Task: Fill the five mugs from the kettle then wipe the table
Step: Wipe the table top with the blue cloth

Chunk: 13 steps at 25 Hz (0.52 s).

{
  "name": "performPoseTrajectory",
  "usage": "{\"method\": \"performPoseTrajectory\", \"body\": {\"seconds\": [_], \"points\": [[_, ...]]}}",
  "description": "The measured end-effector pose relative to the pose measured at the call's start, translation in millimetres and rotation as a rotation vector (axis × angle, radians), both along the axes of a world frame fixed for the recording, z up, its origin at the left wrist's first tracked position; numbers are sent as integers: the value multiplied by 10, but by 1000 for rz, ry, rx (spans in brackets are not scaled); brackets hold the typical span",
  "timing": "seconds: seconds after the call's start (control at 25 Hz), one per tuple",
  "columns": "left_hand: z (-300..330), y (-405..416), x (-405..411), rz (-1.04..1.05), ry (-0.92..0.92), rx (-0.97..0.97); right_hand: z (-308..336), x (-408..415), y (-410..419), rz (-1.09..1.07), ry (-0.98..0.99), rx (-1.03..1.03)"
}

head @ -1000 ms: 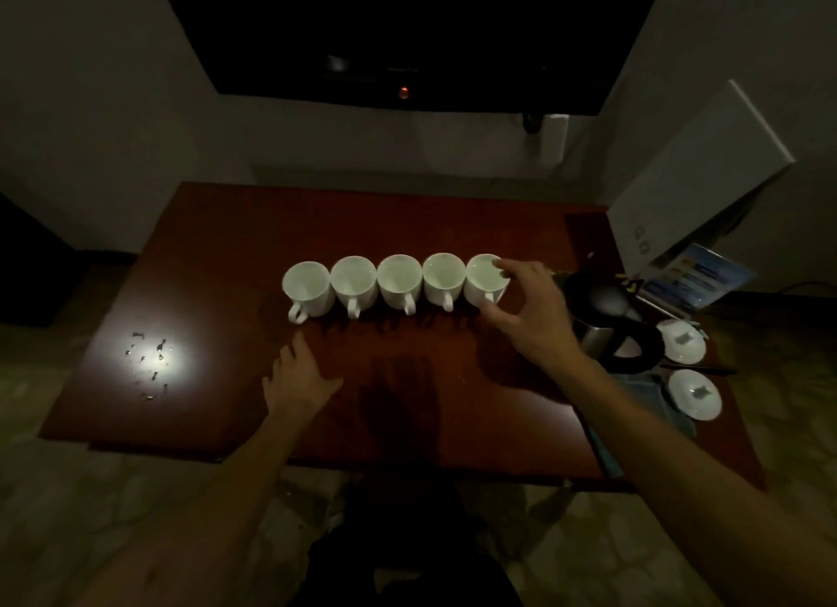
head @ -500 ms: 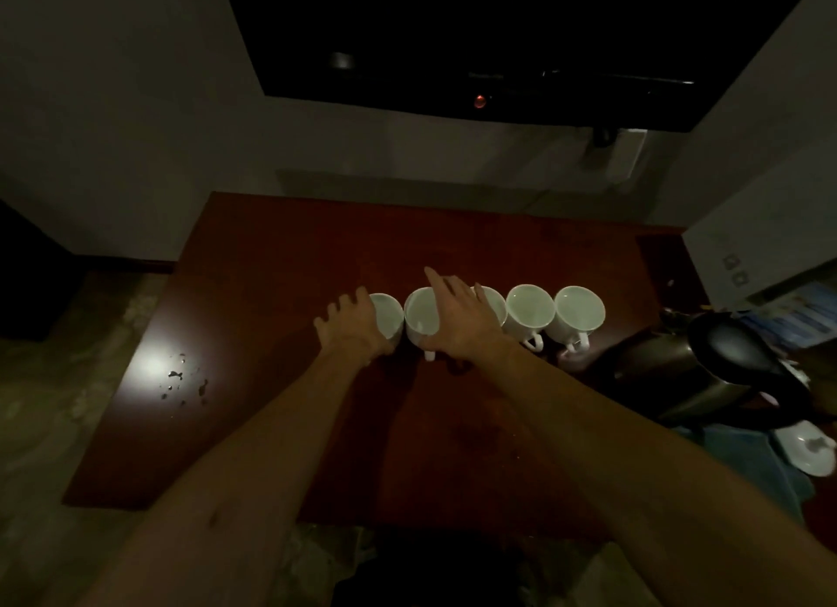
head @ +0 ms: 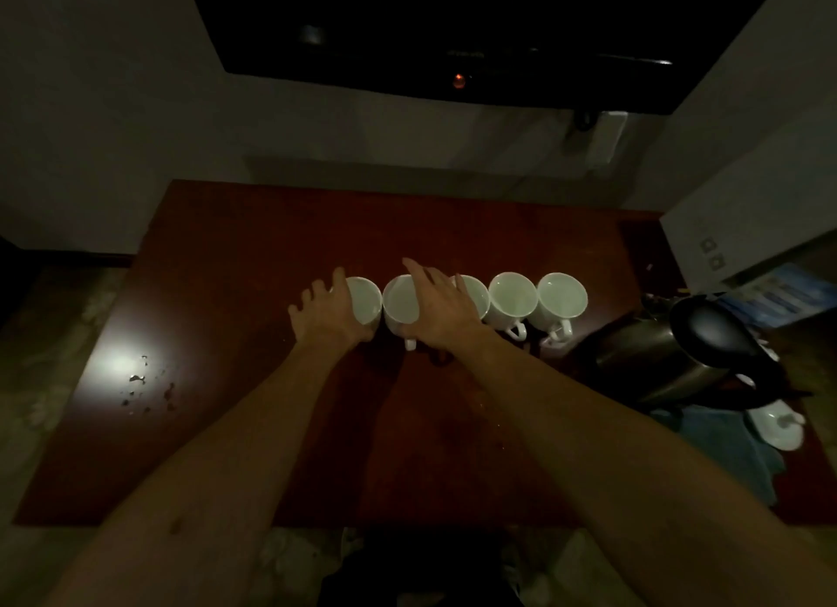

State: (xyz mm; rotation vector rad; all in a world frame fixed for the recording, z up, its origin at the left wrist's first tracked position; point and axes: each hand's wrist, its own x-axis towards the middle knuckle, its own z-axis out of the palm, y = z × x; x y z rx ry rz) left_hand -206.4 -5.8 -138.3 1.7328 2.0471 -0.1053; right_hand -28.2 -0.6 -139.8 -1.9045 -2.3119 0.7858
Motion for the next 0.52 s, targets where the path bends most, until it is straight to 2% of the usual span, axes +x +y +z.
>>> {"method": "performPoseTrajectory", "body": {"seconds": [0.12, 0.28, 0.36, 0.52], "points": [[100, -239, 66, -77, 22, 166, 35, 119, -244, -54, 118, 73], [293, -817, 629, -161, -5, 389, 153, 684, -821, -115, 209, 145], [306, -1128, 1072, -261, -23, 310, 171, 1065, -1176, -162, 211, 105], [53, -1677, 2136, -554, 4, 60, -99, 2146, -2085, -295, 95, -18]]}}
